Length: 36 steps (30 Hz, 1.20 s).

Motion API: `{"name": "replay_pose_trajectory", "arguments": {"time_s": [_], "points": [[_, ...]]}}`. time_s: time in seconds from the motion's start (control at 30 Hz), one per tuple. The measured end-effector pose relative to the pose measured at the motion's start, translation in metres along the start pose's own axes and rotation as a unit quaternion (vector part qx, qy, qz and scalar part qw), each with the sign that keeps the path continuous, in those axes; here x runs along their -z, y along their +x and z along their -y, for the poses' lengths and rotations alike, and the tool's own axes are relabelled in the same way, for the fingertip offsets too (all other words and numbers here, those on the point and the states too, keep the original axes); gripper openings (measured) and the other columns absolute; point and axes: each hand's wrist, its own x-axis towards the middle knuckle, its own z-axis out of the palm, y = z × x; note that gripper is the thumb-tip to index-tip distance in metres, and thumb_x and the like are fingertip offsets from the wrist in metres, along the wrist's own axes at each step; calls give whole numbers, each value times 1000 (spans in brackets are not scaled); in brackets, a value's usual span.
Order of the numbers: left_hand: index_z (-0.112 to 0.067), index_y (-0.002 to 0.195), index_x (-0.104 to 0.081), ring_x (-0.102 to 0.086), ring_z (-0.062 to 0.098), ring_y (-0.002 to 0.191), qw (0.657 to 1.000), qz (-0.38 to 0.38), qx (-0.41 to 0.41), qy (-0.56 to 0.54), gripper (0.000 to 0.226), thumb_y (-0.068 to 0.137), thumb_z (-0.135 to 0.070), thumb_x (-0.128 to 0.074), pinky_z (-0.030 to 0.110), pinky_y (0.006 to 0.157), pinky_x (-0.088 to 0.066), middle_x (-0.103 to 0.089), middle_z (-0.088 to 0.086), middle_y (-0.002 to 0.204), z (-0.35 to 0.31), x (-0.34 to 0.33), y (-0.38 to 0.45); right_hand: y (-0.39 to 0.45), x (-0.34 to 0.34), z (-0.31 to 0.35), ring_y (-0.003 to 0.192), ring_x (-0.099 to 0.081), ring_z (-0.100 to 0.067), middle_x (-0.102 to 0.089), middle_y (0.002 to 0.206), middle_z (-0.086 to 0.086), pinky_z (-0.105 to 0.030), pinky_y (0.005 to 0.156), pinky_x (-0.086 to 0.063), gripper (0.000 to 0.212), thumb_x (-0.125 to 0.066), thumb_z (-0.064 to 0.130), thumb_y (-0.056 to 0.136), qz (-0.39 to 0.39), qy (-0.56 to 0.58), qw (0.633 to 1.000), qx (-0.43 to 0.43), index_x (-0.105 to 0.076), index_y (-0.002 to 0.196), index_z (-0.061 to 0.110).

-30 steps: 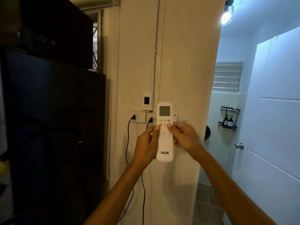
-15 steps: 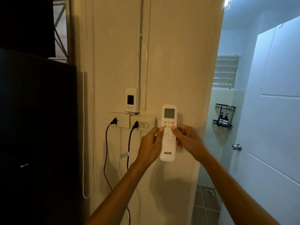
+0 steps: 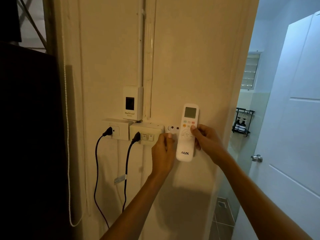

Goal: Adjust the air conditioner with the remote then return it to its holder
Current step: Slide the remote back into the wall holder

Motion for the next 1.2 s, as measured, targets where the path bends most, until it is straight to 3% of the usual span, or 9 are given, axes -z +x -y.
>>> {"name": "replay_pose_trajectory", "arguments": {"time_s": [0.1,0.23,0.37,0.5,0.57,0.7,0.87,1.03,1.2], "points": [[-20,108,-49,-55,10,102,999,-50,6,18,18,91,-26,-46,28,90,-51,-58,-4,111,11,-13,1,16,10,-3,58,-57,-4,-64,81,7,-15,50,-44,29,-46,29,92,-14,-11,1000,7,-59,109,10],[-22,139,-23,-26,14,137,999,-36,18,29,63,86,-30,-55,35,112,-29,-32,-1,147,25,-32,2,30,19,-5,64,-56,-4,-66,93,-1,-18,53,-43,29,-47,30,91,-30,-16,999,29,-60,105,8],[-25,142,-4,-21,19,140,992,-57,-4,116,87,80,-30,-64,41,112,-30,-21,4,151,36,-49,7,43,21,-7,68,-58,-5,-69,100,-6,-20,57,-44,26,-49,33,90,-61,-26,997,47,-61,100,12],[-21,142,-4,-24,21,139,975,-93,-13,203,81,83,-33,-59,41,110,-36,-24,6,150,47,-57,7,55,14,-3,77,-63,-13,-69,108,-10,-22,57,-47,26,-50,32,89,-84,-19,995,51,-61,101,11],[-18,142,-7,-26,22,138,968,-106,-14,226,76,85,-34,-56,36,110,-33,-26,8,149,48,-59,5,60,8,2,87,-68,-19,-70,109,-9,-30,61,-55,24,-51,33,89,-108,-22,992,55,-61,98,13],[-13,143,-13,-25,22,138,965,-112,-27,237,74,86,-37,-54,24,104,-24,-27,8,149,50,-59,5,70,-2,13,85,-70,-22,-72,99,-6,-46,69,-59,22,-52,38,87,-132,-37,988,66,-60,91,19],[-12,142,-15,-28,24,137,964,-111,-44,238,76,84,-39,-55,29,102,-35,-30,10,147,51,-55,5,79,-13,23,76,-70,-23,-70,85,1,-47,68,-59,18,-53,40,85,-155,-55,984,69,-56,82,23],[-12,142,-16,-26,22,138,962,-103,-52,247,77,83,-42,-56,32,102,-40,-29,10,148,53,-53,5,79,-22,24,81,-70,-21,-68,86,3,-47,69,-59,13,-55,36,85,-140,-66,985,78,-55,85,23],[-14,142,-15,-24,23,139,966,-103,-47,233,77,84,-40,-57,31,104,-35,-28,10,149,52,-54,5,75,-27,21,83,-69,-23,-71,94,-4,-47,71,-59,17,-56,33,85,-125,-88,985,84,-59,91,17]]}}
